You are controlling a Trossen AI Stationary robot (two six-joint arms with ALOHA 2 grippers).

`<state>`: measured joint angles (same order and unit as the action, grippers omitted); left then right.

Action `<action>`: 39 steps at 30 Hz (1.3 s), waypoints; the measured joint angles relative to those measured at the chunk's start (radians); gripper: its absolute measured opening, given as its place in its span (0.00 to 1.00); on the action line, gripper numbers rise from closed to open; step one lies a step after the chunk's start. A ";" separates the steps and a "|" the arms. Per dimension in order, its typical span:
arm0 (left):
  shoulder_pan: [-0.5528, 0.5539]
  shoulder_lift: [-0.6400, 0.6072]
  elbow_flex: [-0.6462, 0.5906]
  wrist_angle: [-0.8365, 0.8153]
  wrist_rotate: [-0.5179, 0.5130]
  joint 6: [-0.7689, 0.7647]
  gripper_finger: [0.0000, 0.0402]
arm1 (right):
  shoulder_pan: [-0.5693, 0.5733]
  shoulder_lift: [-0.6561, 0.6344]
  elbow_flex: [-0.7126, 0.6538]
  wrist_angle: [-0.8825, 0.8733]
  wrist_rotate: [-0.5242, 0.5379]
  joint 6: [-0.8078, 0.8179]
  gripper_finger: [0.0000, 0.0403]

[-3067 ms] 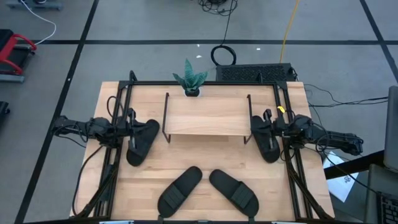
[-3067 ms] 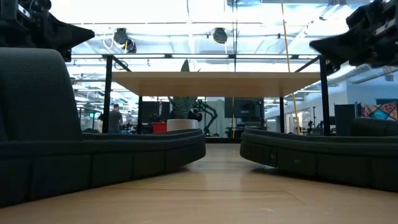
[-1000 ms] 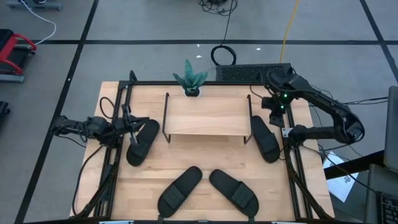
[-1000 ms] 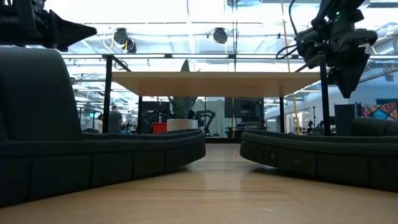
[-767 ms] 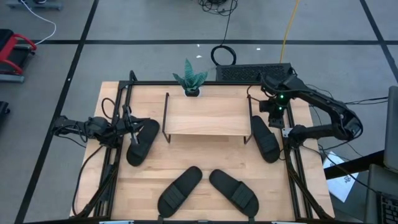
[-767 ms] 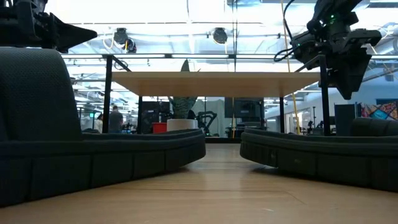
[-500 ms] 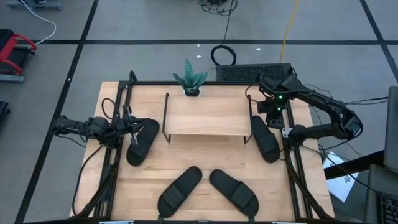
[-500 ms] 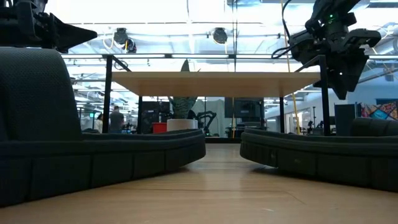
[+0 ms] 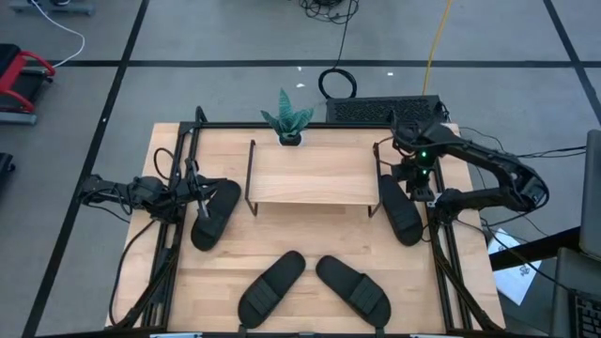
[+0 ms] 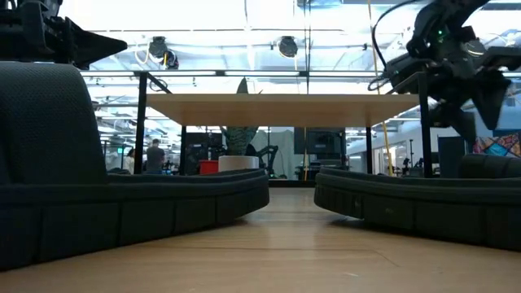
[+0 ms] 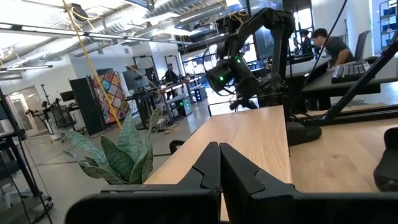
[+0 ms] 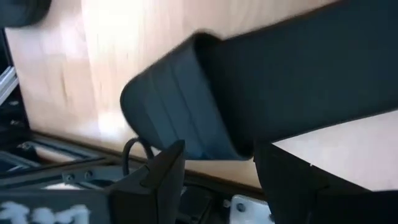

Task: Pick and place slides into the shelf
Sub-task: Put the top right black slide on the shelf

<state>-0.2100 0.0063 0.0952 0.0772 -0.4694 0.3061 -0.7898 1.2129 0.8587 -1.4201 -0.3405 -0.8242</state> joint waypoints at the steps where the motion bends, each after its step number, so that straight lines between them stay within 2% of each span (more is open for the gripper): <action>1: 0.000 0.000 0.000 0.000 0.000 0.000 0.00 | 0.000 0.000 -0.015 0.003 0.000 0.000 0.46; 10: 0.000 0.000 0.000 -0.001 0.000 0.001 0.00 | 0.003 0.000 -0.064 0.103 -0.002 -0.002 0.46; 18: 0.000 0.000 0.000 -0.034 0.000 0.001 0.00 | 0.058 0.000 -0.123 0.182 -0.005 -0.007 0.46; 32: 0.000 0.000 0.000 -0.038 0.000 0.002 0.00 | 0.117 0.000 -0.141 0.215 -0.035 0.052 0.46; 39: 0.000 0.000 0.000 -0.037 0.000 -0.005 0.00 | 0.130 0.000 -0.196 0.277 -0.062 0.084 0.46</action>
<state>-0.2100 0.0063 0.0952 0.0399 -0.4694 0.3015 -0.6598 1.2125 0.6625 -1.1426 -0.4021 -0.7398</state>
